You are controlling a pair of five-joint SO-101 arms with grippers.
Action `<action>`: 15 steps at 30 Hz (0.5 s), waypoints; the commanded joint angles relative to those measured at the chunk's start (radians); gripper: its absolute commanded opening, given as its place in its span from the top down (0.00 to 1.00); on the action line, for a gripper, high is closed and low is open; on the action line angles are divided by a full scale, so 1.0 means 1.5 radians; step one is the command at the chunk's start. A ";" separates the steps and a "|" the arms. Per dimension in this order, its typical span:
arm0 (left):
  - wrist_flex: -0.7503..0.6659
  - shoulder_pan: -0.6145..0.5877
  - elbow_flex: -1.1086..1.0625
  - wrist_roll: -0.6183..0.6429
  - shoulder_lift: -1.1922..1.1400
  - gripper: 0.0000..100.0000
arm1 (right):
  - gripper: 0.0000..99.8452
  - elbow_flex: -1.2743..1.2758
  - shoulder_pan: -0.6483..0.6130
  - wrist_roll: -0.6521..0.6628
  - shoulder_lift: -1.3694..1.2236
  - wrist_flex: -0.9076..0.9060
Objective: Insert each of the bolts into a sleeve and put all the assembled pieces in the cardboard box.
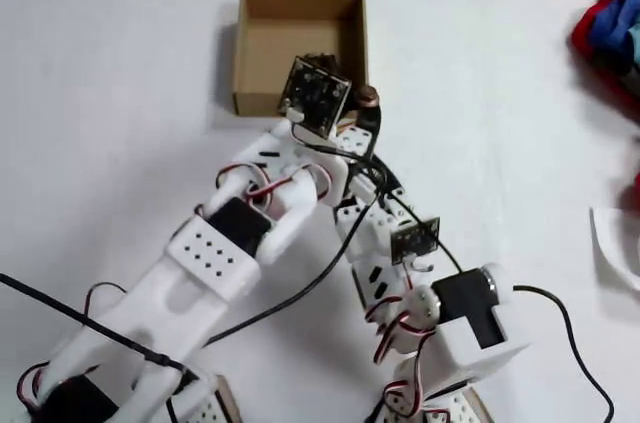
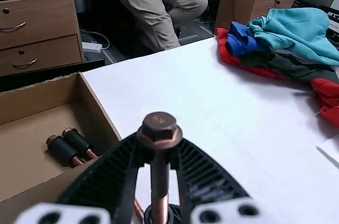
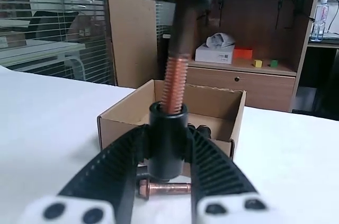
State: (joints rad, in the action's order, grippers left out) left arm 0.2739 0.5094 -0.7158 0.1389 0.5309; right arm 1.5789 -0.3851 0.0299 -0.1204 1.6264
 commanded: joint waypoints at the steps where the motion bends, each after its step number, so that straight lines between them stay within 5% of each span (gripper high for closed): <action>1: -0.014 0.008 -0.013 0.002 0.002 0.98 | 0.98 -0.021 0.005 0.007 0.003 0.017; 12: -0.009 0.007 -0.094 -0.003 0.008 0.97 | 0.98 -0.021 0.006 0.007 0.003 0.017; 15: -0.008 -0.005 -0.094 -0.001 0.008 0.89 | 0.98 -0.021 0.006 0.007 0.003 0.017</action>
State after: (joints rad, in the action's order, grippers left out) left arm 0.2677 0.5094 -0.8615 0.1373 0.5294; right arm 1.5789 -0.3913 0.0299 -0.1204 1.6264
